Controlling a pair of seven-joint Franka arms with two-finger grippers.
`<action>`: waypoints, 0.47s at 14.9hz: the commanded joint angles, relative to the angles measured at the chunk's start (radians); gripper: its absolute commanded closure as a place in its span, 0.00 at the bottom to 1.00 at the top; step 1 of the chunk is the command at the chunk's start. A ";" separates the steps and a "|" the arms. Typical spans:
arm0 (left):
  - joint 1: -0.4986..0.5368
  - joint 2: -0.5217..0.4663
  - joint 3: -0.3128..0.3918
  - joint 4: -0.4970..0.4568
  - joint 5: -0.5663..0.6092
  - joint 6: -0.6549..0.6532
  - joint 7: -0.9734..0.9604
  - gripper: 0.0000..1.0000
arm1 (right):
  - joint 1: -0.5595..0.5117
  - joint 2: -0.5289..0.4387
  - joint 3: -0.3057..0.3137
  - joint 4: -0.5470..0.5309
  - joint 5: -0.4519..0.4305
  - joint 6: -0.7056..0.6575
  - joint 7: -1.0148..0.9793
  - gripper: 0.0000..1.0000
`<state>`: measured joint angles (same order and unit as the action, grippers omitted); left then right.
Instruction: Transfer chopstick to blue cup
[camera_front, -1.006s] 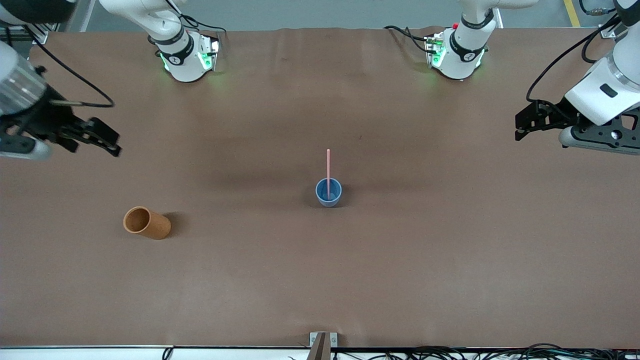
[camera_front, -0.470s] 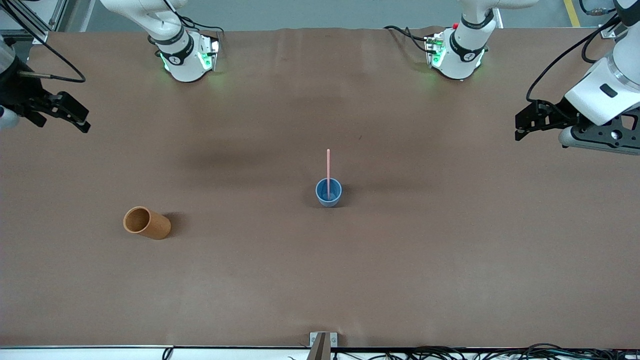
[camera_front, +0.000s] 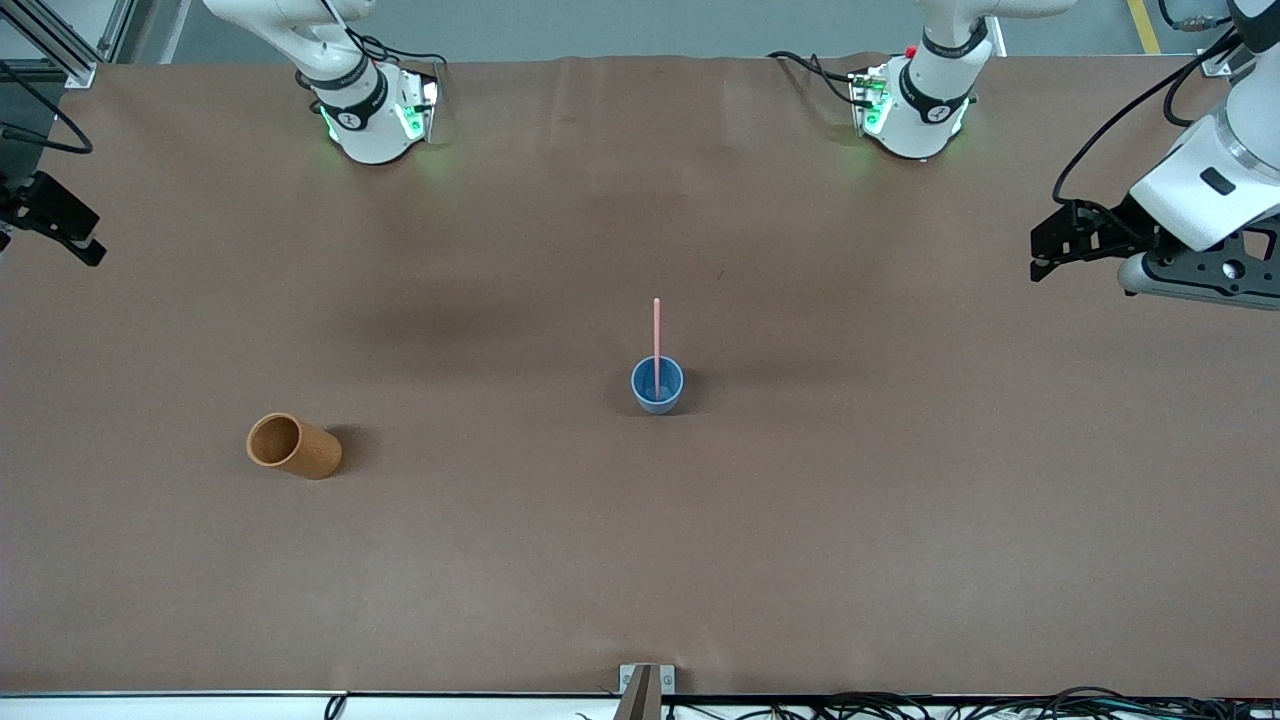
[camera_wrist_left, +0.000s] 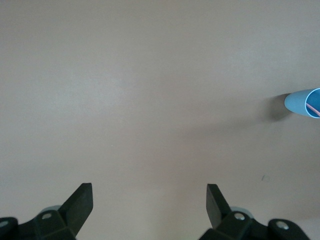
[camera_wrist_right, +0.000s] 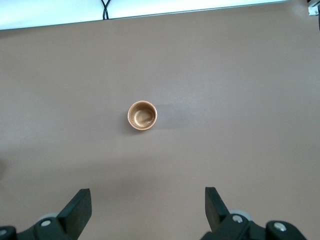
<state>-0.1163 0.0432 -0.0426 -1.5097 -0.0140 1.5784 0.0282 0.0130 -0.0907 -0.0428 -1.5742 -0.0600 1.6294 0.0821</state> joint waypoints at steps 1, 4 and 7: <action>0.010 0.004 -0.005 0.013 -0.014 0.003 -0.010 0.00 | -0.019 0.060 0.017 0.091 0.032 -0.063 -0.054 0.00; 0.010 0.004 -0.005 0.013 -0.012 0.003 -0.010 0.00 | -0.019 0.060 0.017 0.091 0.046 -0.095 -0.108 0.00; 0.012 0.004 -0.003 0.014 -0.014 0.003 -0.008 0.00 | -0.019 0.058 0.017 0.073 0.055 -0.120 -0.143 0.00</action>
<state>-0.1147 0.0432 -0.0418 -1.5096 -0.0140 1.5784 0.0277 0.0129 -0.0362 -0.0385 -1.5060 -0.0233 1.5381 -0.0206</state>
